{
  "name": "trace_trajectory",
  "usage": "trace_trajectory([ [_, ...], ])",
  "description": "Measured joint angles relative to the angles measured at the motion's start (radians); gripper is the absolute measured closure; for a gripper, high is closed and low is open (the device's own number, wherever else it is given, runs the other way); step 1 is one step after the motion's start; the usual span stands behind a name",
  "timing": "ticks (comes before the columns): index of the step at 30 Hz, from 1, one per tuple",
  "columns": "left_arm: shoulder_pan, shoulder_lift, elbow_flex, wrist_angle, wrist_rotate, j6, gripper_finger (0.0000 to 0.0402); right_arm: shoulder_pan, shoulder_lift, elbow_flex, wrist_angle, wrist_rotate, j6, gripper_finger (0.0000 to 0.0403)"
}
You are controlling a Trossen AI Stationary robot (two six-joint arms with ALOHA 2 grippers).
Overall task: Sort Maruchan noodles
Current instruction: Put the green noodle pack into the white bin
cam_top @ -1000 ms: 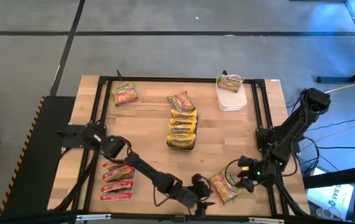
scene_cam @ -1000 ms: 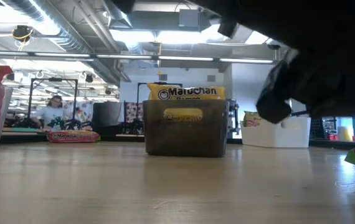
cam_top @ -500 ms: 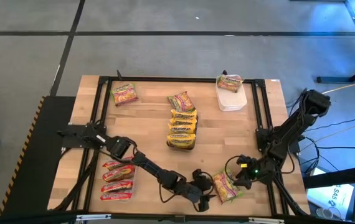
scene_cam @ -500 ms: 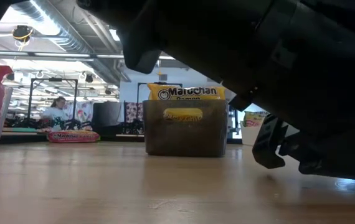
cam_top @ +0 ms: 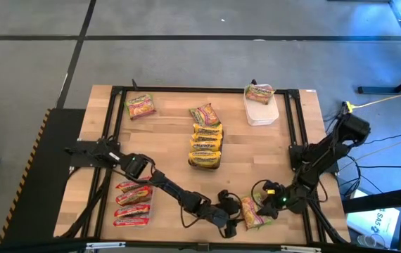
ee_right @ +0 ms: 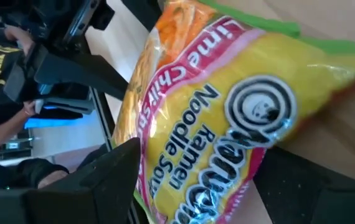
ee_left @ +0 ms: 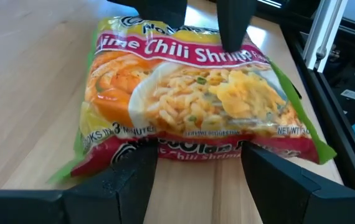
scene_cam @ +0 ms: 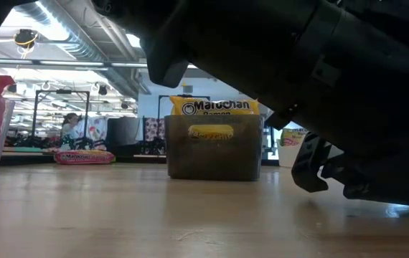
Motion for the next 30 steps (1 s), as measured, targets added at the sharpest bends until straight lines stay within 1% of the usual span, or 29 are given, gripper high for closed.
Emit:
trace_trajectory([
  [6, 0.000, 0.000, 0.000, 0.000, -0.002, 0.001, 0.0170, -0.009, 0.045, 0.054, -0.009, 0.037, -0.055, 0.0116],
  [11, -0.005, 0.000, 0.000, 0.001, -0.003, 0.006, 0.0170, -0.010, 0.045, 0.089, 0.004, 0.125, -0.087, 0.0116],
  [15, -0.013, 0.003, -0.001, 0.022, -0.009, 0.031, 0.0170, -0.010, 0.045, 0.116, -0.001, 0.132, -0.129, 0.0116],
  [20, -0.012, 0.004, -0.003, 0.048, -0.016, 0.030, 0.0170, -0.011, 0.055, 0.149, -0.064, 0.129, -0.125, 0.0116],
  [23, -0.011, 0.004, -0.003, 0.052, -0.014, 0.029, 0.0170, -0.013, 0.076, 0.164, -0.069, 0.134, -0.125, 0.0120],
  [26, -0.011, 0.004, -0.003, 0.052, -0.011, 0.028, 0.0170, -0.018, 0.091, 0.174, -0.074, 0.137, -0.133, 0.0147],
  [30, -0.019, 0.004, -0.003, 0.045, -0.011, 0.050, 0.0170, -0.018, 0.092, 0.178, -0.078, 0.137, -0.182, 0.0214],
])
